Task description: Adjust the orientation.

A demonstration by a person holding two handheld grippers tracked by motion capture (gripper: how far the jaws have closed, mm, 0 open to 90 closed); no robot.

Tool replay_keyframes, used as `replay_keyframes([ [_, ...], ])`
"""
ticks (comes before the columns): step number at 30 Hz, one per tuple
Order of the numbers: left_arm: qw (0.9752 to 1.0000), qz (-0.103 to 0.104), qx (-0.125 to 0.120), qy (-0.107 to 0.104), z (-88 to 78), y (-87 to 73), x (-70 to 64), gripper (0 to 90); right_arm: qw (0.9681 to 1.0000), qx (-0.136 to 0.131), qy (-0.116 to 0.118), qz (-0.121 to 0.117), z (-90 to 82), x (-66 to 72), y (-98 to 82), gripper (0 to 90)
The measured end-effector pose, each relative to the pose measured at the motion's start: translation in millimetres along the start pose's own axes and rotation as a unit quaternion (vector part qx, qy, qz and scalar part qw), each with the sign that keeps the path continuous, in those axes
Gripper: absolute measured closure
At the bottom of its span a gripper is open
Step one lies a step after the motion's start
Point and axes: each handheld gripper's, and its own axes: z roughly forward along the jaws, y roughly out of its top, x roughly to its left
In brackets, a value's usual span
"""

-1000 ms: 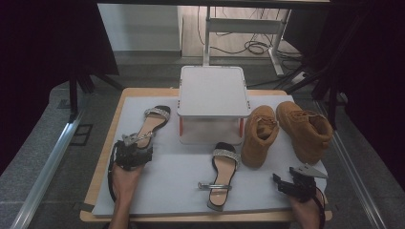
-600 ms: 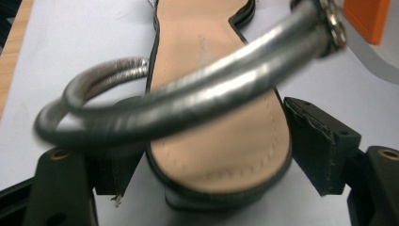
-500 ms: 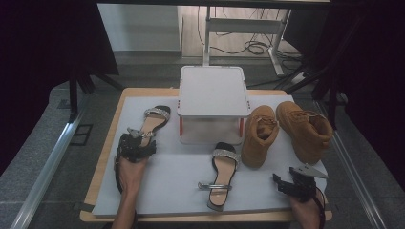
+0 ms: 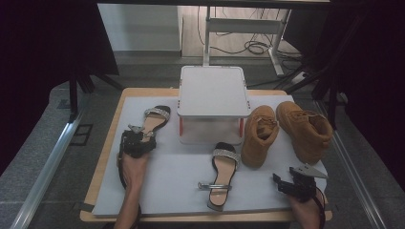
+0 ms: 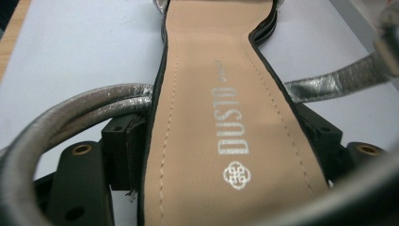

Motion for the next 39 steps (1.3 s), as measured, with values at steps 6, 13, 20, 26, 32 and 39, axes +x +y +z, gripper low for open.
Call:
replay_keyframes([
  [6, 1.0000, -0.001, 0.002, 0.001, 1.1, 1.0, 1.8, 36.4, 1.0000, 0.000, 0.000, 0.000, 0.0, 0.0, 0.0, 25.1],
  [13, 1.0000, -0.001, 0.001, -0.004, 1.2, 1.6, 3.5, 37.6, 1.0000, 0.000, 0.000, 0.000, 0.0, 0.0, 0.0, 25.1],
  [20, 1.0000, 0.002, -0.003, -0.006, -0.7, 2.5, 2.3, 38.1, 1.0000, 0.000, 0.000, 0.000, 0.0, 0.0, 0.0, 25.1],
  [26, 0.9999, 0.013, -0.003, -0.006, -4.3, 1.2, 3.1, 38.1, 1.0000, 0.000, 0.000, 0.000, 0.0, 0.0, 0.0, 25.1],
  [32, 0.9998, 0.014, -0.005, -0.009, -10.6, -1.5, 6.5, 38.2, 1.0000, 0.000, 0.000, 0.000, 0.0, 0.0, 0.0, 25.1],
  [39, 0.9996, 0.014, -0.012, -0.020, -23.0, -5.7, 10.8, 38.2, 1.0000, 0.000, 0.000, 0.000, 0.0, 0.0, 0.0, 25.1],
])
